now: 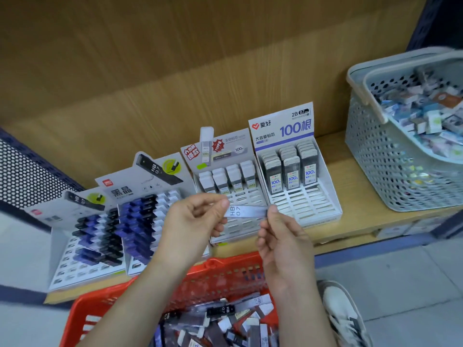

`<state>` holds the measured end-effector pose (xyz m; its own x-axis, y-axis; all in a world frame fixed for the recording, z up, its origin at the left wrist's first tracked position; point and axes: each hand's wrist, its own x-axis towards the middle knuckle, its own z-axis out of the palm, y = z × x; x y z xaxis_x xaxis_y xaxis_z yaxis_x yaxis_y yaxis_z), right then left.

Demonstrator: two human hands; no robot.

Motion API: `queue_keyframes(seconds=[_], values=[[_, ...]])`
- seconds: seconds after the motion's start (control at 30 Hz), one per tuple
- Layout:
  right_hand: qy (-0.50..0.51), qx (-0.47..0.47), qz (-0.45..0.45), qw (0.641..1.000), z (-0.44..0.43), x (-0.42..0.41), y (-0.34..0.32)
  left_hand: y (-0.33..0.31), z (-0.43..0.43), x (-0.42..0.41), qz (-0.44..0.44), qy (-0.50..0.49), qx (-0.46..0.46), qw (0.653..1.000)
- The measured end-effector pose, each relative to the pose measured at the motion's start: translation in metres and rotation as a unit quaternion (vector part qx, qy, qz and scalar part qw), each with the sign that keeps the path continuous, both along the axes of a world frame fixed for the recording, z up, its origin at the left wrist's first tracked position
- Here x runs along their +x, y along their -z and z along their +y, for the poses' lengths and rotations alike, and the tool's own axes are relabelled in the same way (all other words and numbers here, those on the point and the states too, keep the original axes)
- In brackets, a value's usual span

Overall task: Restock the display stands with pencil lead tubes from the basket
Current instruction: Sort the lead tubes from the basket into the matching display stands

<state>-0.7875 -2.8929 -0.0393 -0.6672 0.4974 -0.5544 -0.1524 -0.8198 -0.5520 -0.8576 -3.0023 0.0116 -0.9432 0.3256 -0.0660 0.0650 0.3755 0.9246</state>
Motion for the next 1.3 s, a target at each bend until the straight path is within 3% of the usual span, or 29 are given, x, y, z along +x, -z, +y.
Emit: queue_keyframes(seconds=[0.23,0.37,0.6,0.73,0.87,1.03,1.3], values=[[-0.11,0.06,0.002,0.992,-0.019,-0.006,0.003,-0.012,-0.034,-0.011,-0.004,-0.031,0.027,0.999],[-0.204,0.203,-0.038,0.957,-0.035,-0.014,0.015,-0.019,-0.075,-0.028,0.069,-0.079,0.004,0.994],[-0.34,0.505,-0.094,0.787,-0.057,-0.021,0.036,-0.025,-0.134,-0.029,0.125,-0.104,-0.048,0.986],[-0.386,0.611,-0.14,0.677,-0.072,-0.021,0.05,-0.021,-0.14,-0.03,0.141,-0.097,-0.061,0.983],[-0.404,0.657,-0.166,0.614,-0.081,-0.017,0.058,-0.015,-0.132,-0.036,0.165,-0.073,-0.089,0.98],[-0.413,0.676,-0.187,0.581,-0.089,-0.015,0.056,-0.014,-0.131,-0.049,0.182,-0.08,-0.092,0.976],[-0.399,0.694,-0.194,0.567,-0.092,-0.015,0.057,0.016,-0.107,-0.06,0.207,0.004,-0.248,0.946]])
